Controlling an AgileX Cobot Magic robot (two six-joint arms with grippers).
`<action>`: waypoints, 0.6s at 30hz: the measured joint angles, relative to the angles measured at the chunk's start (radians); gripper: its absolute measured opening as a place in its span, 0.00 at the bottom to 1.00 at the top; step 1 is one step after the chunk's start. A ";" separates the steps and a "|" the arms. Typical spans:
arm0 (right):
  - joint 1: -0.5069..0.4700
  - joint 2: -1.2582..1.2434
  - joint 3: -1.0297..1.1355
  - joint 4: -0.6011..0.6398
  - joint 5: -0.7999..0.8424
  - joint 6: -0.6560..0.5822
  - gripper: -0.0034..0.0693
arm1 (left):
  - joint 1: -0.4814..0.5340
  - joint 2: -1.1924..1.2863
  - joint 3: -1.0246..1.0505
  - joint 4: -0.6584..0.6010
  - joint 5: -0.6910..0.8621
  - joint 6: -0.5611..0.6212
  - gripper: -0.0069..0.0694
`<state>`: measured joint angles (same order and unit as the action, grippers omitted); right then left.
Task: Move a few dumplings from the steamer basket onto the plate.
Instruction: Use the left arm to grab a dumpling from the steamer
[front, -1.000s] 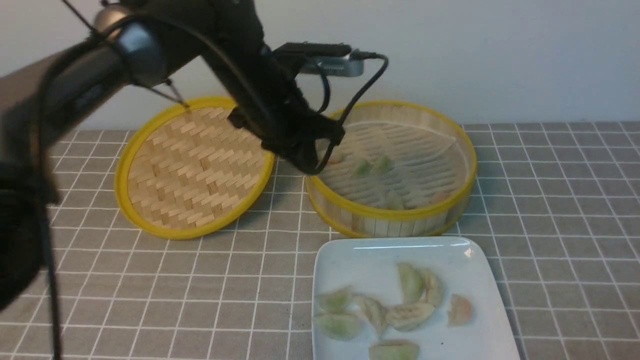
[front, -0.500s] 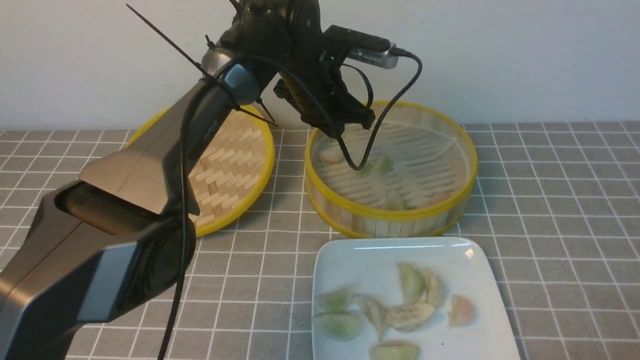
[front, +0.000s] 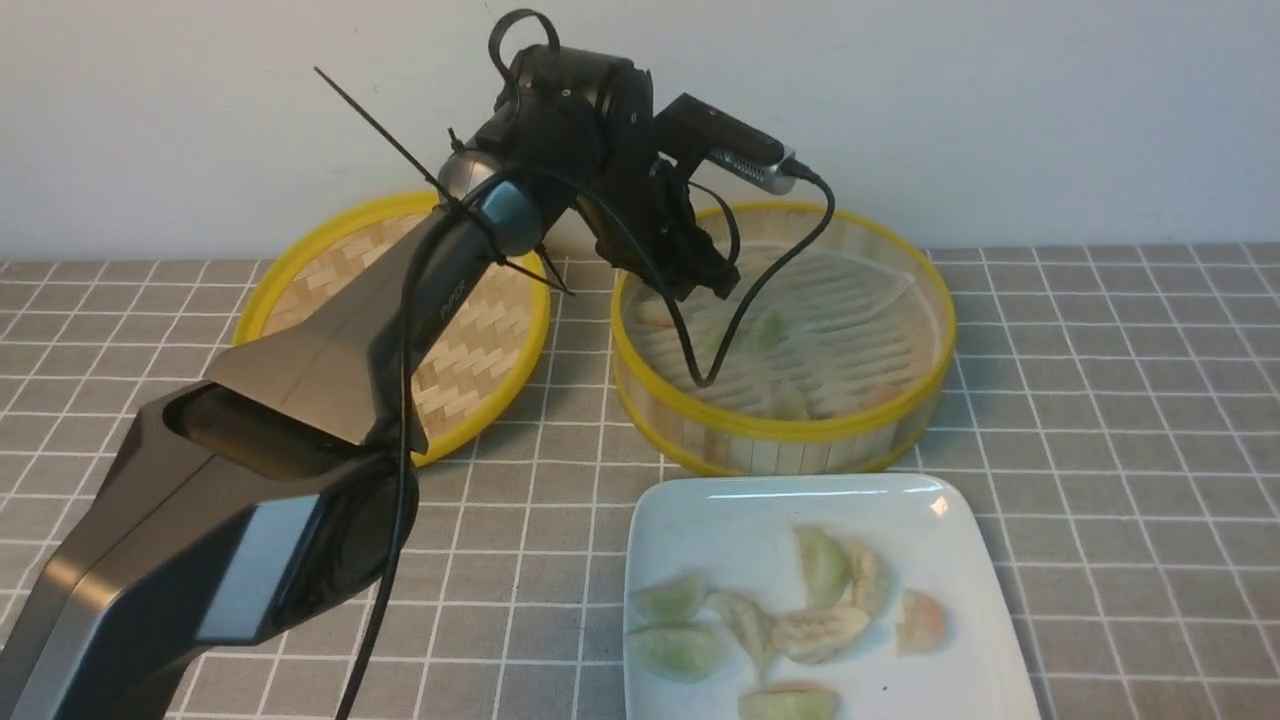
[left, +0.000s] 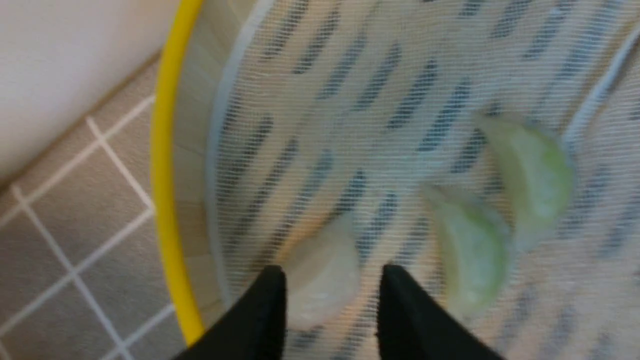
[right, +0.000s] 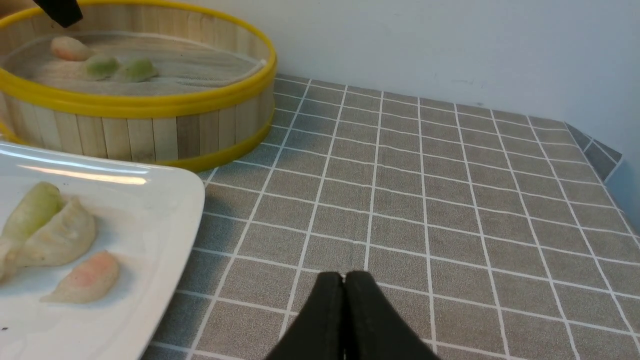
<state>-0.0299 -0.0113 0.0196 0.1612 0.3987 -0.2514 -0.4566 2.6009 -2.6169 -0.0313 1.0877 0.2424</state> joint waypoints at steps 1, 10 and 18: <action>0.000 0.000 0.000 0.000 0.000 0.000 0.03 | 0.000 0.000 0.000 0.002 -0.002 0.000 0.48; 0.000 0.000 0.000 0.000 0.000 0.000 0.03 | -0.003 0.046 0.000 0.014 -0.049 0.013 0.71; 0.000 0.000 0.000 0.000 0.000 0.000 0.03 | -0.006 0.079 -0.005 0.015 -0.051 0.022 0.72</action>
<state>-0.0299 -0.0113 0.0196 0.1612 0.3987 -0.2514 -0.4629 2.6794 -2.6220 -0.0161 1.0368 0.2646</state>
